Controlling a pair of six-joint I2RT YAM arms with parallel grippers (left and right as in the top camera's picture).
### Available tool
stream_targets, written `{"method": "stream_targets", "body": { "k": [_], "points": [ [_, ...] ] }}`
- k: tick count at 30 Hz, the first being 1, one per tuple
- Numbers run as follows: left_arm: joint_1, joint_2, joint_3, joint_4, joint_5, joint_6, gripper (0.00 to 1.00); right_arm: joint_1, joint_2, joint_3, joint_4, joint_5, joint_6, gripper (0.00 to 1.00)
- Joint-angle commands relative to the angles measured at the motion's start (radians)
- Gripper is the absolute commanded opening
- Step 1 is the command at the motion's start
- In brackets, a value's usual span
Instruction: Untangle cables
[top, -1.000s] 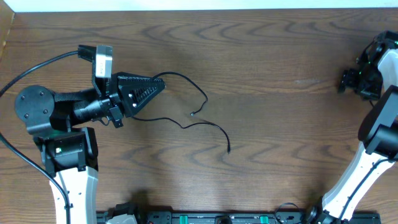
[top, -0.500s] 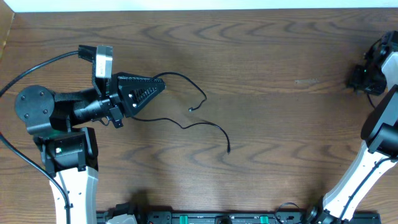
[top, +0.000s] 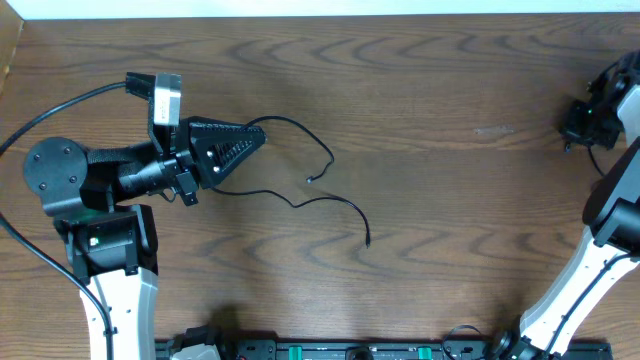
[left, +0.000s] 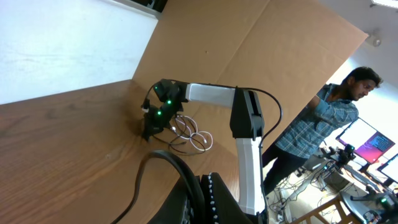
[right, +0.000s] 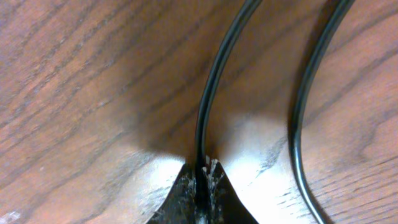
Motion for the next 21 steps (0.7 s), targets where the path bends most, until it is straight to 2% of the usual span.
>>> {"method": "stream_targets", "body": {
  "k": [1,5,11,15,18,19,21],
  "points": [
    [-0.001,-0.001,-0.009,0.005,0.016,0.009,0.07,-0.045,-0.099,0.031,-0.016,-0.053,0.035,0.01],
    [-0.001,-0.001,-0.009,0.005,0.016,0.009,0.08,-0.131,-0.236,0.034,0.014,0.036,0.073,0.01],
    [-0.001,-0.001,-0.009,0.005,0.016,0.009,0.08,-0.34,-0.384,0.034,0.054,0.165,0.216,0.01],
    [-0.001,-0.001,-0.009,0.005,0.016,0.009,0.07,-0.494,-0.388,0.032,0.028,0.149,0.319,0.01],
    [-0.001,-0.001,-0.009,0.005,0.016,0.01,0.07,-0.585,-0.362,0.03,-0.006,0.06,0.378,0.01],
    [-0.001,-0.001,-0.009,0.005,0.016,0.01,0.07,-0.604,-0.351,0.03,-0.013,0.021,0.393,0.04],
    [-0.001,-0.001,-0.009,0.005,0.016,0.01,0.07,-0.636,-0.328,0.03,-0.032,-0.055,0.421,0.41]
  ]
}}
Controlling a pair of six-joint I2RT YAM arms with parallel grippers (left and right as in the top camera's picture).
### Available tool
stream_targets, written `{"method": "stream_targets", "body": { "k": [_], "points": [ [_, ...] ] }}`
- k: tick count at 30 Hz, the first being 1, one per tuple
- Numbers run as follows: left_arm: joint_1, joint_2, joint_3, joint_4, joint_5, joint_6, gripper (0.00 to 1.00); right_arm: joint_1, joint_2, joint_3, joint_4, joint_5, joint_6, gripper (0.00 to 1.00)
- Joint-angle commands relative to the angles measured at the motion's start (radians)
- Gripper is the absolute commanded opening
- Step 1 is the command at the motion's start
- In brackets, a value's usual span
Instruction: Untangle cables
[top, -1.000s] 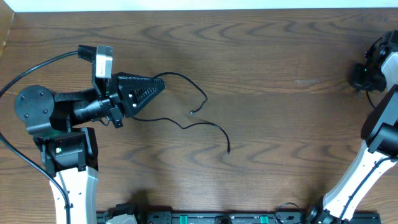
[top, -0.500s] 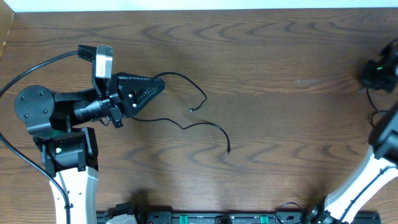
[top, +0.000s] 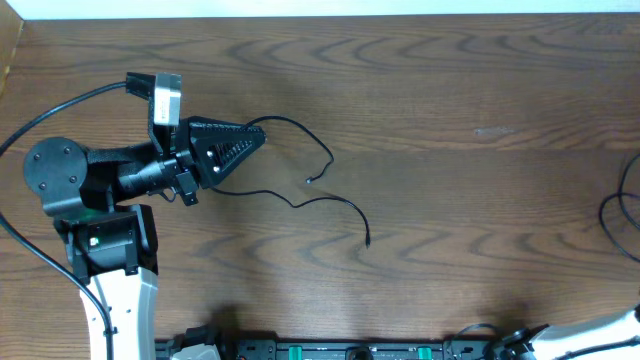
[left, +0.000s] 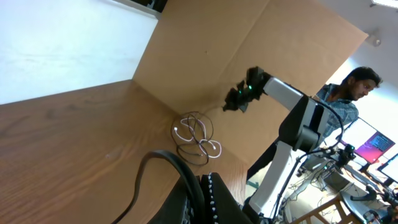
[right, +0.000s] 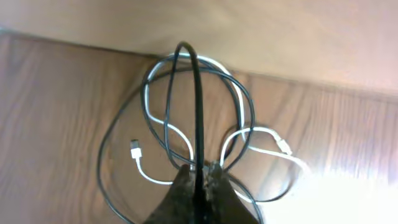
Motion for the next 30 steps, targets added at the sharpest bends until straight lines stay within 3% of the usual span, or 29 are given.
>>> {"method": "stream_targets", "body": {
  "k": [1,3,12,19,30],
  "points": [
    [-0.001,-0.001,-0.009,0.005,0.016,0.01,0.07,-0.029,0.053,-0.014,-0.024,-0.145,0.094,0.63],
    [-0.001,-0.001,-0.009,0.005,0.016,0.01,0.07,-0.033,0.067,-0.014,-0.032,-0.161,0.094,0.99],
    [-0.001,-0.001,-0.009,0.005,0.016,0.01,0.07,0.035,0.071,-0.014,-0.052,-0.251,0.075,0.99],
    [-0.001,-0.001,-0.009,0.005,0.016,0.01,0.08,0.169,0.071,-0.014,-0.05,-0.599,-0.203,0.99],
    [-0.001,-0.001,-0.009,0.005,0.015,0.024,0.08,0.58,0.071,-0.014,-0.208,-0.632,-0.598,0.99]
  ]
}}
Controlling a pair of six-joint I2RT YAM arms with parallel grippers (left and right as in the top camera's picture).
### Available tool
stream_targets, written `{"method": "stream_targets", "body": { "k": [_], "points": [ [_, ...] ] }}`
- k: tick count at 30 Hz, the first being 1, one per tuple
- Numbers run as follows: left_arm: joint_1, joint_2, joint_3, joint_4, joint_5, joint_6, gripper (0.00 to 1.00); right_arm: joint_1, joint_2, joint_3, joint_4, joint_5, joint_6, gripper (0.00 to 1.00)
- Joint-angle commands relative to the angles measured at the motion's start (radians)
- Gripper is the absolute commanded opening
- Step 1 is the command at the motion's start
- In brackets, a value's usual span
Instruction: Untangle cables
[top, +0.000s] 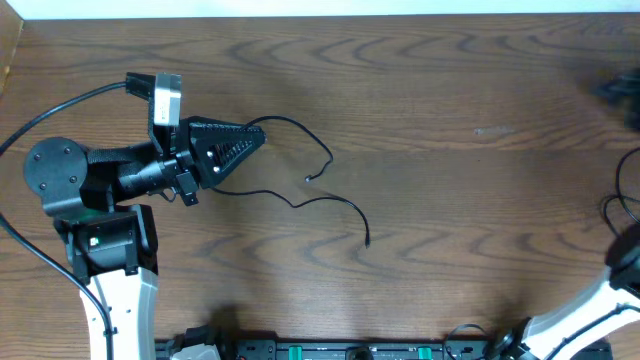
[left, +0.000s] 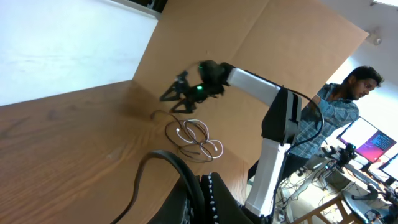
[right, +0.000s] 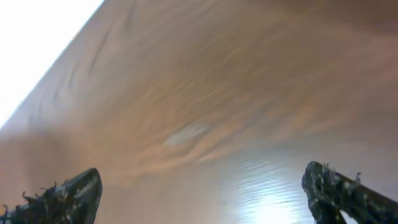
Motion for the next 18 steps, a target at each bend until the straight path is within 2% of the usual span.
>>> {"method": "stream_targets", "body": {
  "k": [1,9,14,18],
  "points": [
    [-0.001,-0.001,-0.009,0.005,0.014,0.017,0.07,0.169,-0.007,0.0,-0.071,-0.048,-0.251,0.99],
    [-0.001,0.037,-0.009,0.005,0.001,0.071,0.07,0.548,-0.007,0.0,-0.197,0.002,-0.583,0.99],
    [-0.001,0.103,-0.016,0.001,-0.11,0.07,0.07,0.742,-0.008,0.0,-0.213,0.172,-0.568,0.99],
    [-0.001,0.147,-0.018,-0.189,-0.336,0.105,0.08,0.836,-0.021,0.0,-0.208,0.228,-0.525,0.99]
  ]
}}
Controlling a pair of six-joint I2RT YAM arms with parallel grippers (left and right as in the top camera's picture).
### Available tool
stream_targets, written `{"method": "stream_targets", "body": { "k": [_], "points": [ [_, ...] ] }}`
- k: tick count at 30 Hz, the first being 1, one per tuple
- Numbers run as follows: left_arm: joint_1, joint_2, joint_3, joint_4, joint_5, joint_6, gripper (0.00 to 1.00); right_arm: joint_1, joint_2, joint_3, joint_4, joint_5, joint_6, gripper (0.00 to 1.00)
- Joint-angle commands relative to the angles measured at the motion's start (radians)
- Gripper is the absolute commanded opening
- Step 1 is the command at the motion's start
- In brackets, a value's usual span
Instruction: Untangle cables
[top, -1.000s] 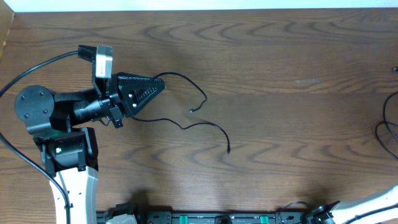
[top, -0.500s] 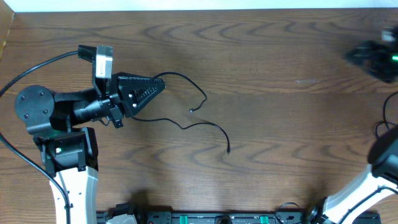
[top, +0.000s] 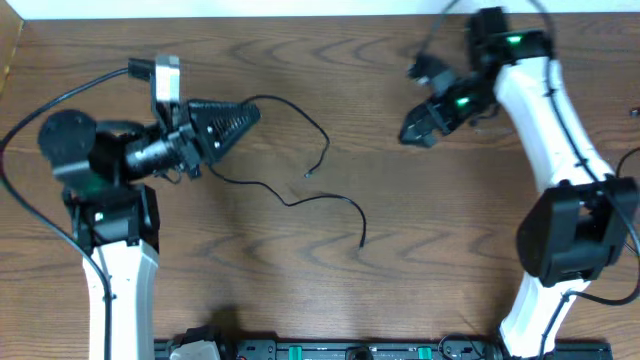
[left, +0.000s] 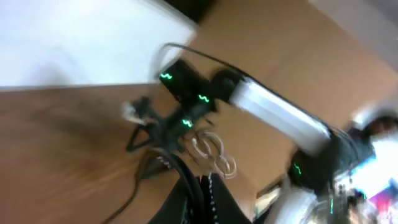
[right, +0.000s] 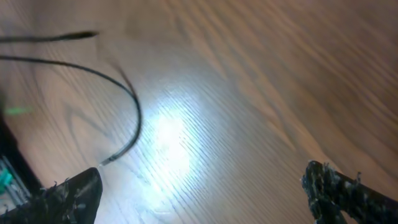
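A thin black cable (top: 322, 143) lies on the wooden table (top: 400, 260). It arcs away from my left gripper (top: 252, 112), which is shut on it. A second stretch (top: 335, 200) of the cable runs to a free end near the table's middle. The blurred left wrist view shows the cable pinched in my left gripper (left: 200, 182). My right gripper (top: 412, 132) hovers over the upper middle of the table, to the right of the cable. In its wrist view my right gripper (right: 205, 193) is wide open and holds nothing, with a cable strand (right: 134, 112) lying ahead of it.
A tangle of white and black cables (left: 213, 149) lies by the brown cardboard wall at the table's far right, behind the right arm (left: 273, 115). The right arm (top: 545, 110) spans the upper right of the table. A rail runs along the front edge (top: 330, 350).
My right arm was at the table's far right edge and now has its open gripper over the upper middle. My left gripper, still shut on the cable, has shifted slightly up and right.
At first my right gripper was shut on a black cable, low on the table at the far right. Then it held that cable above the tangle. Later it was open and empty there, and now it is near the left arm's cable. My left gripper kept its hold throughout.
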Motion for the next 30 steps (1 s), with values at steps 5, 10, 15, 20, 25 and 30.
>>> {"method": "stream_targets", "body": {
  "k": [5,10,15,20,25,30],
  "points": [
    [-0.012,0.061,-0.016,-0.443,-0.56,0.226,0.07,0.113,-0.066,0.0,0.0,0.098,0.019,0.99],
    [-0.075,0.063,-0.016,-0.698,-0.939,0.364,0.07,0.135,-0.141,0.0,0.027,0.097,0.054,0.99],
    [-0.175,0.064,-0.016,-0.849,-1.345,0.362,0.07,0.171,-0.215,0.0,0.026,0.096,0.064,0.99],
    [-0.319,0.092,-0.016,-0.88,-1.421,0.354,0.07,0.222,-0.255,0.0,0.025,0.097,0.066,0.99],
    [-0.495,0.172,-0.016,-0.763,-1.421,0.36,0.07,0.283,-0.259,0.0,-0.002,0.097,0.096,0.99],
    [-0.586,0.249,-0.015,-0.608,-1.421,0.367,0.07,0.329,-0.263,0.0,-0.054,0.097,0.109,0.99]
  ]
}}
